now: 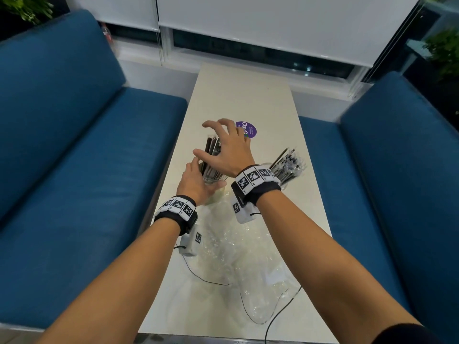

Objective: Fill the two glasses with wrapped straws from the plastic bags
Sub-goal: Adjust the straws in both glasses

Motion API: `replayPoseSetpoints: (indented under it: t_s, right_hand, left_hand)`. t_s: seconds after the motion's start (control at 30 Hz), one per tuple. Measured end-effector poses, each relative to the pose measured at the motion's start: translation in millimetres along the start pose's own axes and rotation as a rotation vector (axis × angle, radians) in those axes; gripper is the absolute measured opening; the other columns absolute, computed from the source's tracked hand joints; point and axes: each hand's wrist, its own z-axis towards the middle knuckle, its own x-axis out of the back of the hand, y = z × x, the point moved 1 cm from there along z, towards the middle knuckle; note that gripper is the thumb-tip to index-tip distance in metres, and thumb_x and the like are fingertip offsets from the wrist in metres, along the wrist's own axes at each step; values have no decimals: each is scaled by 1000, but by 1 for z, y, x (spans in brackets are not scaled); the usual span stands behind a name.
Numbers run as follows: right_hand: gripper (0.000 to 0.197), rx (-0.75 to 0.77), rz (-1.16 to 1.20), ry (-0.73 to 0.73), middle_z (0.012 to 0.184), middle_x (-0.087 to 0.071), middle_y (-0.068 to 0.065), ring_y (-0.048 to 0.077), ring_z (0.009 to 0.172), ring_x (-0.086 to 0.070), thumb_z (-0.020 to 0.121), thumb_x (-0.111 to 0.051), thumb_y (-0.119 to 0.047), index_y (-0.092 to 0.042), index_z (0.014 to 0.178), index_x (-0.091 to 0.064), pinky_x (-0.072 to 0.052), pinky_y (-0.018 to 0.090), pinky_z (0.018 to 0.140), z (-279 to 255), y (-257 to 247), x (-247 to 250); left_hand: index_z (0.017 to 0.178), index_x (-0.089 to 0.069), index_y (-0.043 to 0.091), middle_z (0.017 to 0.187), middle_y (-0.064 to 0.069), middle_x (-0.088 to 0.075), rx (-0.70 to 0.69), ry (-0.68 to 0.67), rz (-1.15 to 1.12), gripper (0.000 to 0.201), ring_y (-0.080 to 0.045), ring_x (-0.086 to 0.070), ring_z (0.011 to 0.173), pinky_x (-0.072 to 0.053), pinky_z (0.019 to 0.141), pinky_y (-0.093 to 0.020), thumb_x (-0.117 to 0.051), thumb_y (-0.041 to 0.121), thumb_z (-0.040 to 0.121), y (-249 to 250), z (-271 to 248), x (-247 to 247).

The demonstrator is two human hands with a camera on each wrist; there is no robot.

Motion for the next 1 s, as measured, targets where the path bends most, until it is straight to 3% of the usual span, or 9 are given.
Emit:
replayPoseSetpoints:
  t_s: [0.07,0.23,0.3,0.47,0.53,0.63,0.77,0.87,1.0]
  right_hand:
    - [47,9,26,-85,147,-47,1,32,129,-50,88,-64,-58,-38,130,-62,-43,48,104,8,-3,-3]
    - [21,-63,119,1,100,-71,9,29,91,-68,94,-61,-17,-10,93,-80,-57,42,85,19,0,-6]
    - [26,-78,116,49,101,-70,10,29,93,-66,99,-56,-24,-11,98,-79,-55,44,87,17,1,-2]
    - [55,-195,136,-185,121,-64,9,33,116,-59,107,-26,-53,-21,119,-69,-42,56,105,12,6,5]
    - [57,-198,278,-165,133,-65,9,29,125,-57,109,-22,-50,-20,130,-66,-40,48,110,13,8,16]
    - [43,-208,367,-185,143,-59,8,25,135,-51,108,-37,-45,-25,138,-61,-38,37,112,12,13,29]
    - [66,-107,228,-322,155,-43,7,36,146,-34,82,-70,-53,-45,145,-49,-36,56,117,4,21,41]
    - [84,-23,46,-423,160,-33,8,41,145,-27,75,-85,-45,-48,148,-44,-35,57,114,-2,16,44]
    - [67,-5,-25,-395,140,-44,11,37,125,-48,77,-83,-19,-33,139,-58,-49,49,107,-4,12,31]
  left_hand:
    - [163,-26,16,156,-9,-43,-12,4,-24,112,-32,-50,142,-47,113,-56,-87,54,77,0,0,0]
    - [165,-22,15,161,-10,-38,-41,0,-31,115,-33,-47,144,-46,115,-54,-87,54,78,-1,-3,1]
    - [165,-22,14,161,-11,-38,-40,3,-40,116,-33,-46,145,-45,116,-54,-87,54,78,0,-3,1]
    - [165,-22,16,163,-10,-38,-25,9,-56,118,-32,-46,146,-45,117,-54,-88,59,76,0,-3,1]
    - [165,-22,17,162,-9,-38,-17,9,-55,119,-30,-46,147,-44,118,-53,-88,60,75,1,-3,2]
    - [165,-22,18,162,-8,-38,-13,4,-47,119,-29,-45,148,-42,119,-52,-88,59,75,1,-3,2]
    - [165,-21,18,164,-8,-37,-7,0,-57,119,-30,-45,149,-42,120,-54,-88,60,76,1,-3,1]
    - [165,-20,17,164,-9,-35,-10,-6,-56,119,-32,-43,149,-42,119,-55,-87,61,76,0,-3,1]
    - [165,-20,18,164,-9,-35,-15,-14,-55,118,-31,-43,149,-42,119,-54,-86,60,78,2,-4,2]
